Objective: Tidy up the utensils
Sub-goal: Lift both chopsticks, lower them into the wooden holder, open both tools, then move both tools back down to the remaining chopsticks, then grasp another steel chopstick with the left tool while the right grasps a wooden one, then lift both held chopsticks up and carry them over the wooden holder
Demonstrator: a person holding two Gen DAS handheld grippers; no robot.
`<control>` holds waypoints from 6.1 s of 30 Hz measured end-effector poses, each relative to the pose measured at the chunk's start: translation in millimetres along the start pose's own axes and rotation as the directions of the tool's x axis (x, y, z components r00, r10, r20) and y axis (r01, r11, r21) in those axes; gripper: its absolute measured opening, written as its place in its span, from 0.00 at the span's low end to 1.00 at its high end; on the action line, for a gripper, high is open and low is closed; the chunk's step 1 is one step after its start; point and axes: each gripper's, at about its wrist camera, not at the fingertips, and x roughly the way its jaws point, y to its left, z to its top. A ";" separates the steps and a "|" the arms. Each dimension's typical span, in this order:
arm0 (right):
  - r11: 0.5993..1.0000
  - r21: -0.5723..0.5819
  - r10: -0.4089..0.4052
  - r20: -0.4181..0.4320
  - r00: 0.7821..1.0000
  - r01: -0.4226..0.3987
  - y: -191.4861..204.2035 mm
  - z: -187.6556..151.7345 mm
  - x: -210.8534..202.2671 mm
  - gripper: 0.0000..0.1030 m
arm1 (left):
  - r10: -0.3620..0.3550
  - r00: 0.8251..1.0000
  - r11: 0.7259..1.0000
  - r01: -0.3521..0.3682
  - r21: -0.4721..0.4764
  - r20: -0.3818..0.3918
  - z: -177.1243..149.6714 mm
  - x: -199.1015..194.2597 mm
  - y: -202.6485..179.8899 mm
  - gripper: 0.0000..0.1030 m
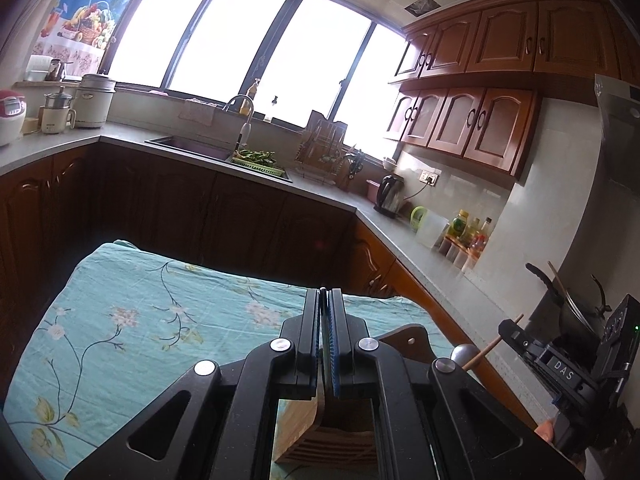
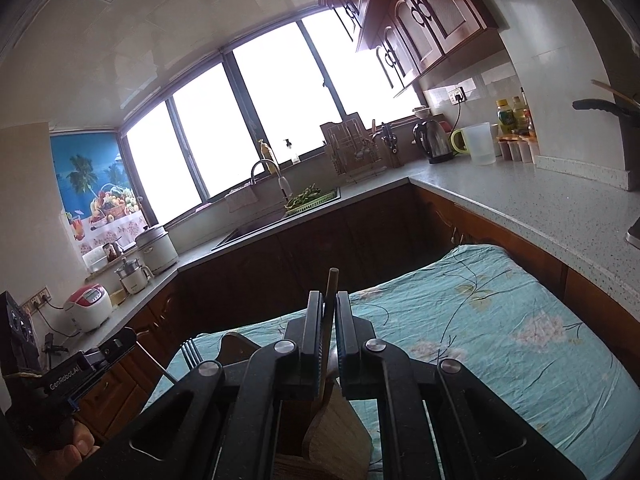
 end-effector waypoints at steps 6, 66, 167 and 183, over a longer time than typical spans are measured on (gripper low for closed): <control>1.000 0.009 0.014 -0.021 1.000 -0.014 -1.2 -0.7 0.8 0.12 | 0.000 1.000 1.000 0.000 -0.028 -0.005 -0.9 -7.4 5.3 0.20; 0.999 -0.018 -0.035 -0.418 0.908 0.030 -41.3 -118.9 -74.3 0.50 | 0.129 0.901 0.989 -0.145 -0.006 -0.415 -73.7 -112.7 -36.9 0.71; 0.989 -0.094 0.098 -0.170 0.981 -0.115 19.6 -21.8 -137.3 0.04 | -0.114 0.972 0.990 0.128 0.059 -0.208 -22.6 -213.3 -70.3 0.02; 0.985 -0.106 0.124 -0.091 0.988 -0.133 32.5 9.1 -130.0 0.04 | -0.100 0.992 0.990 0.107 0.086 -0.081 19.8 -207.0 -65.0 0.02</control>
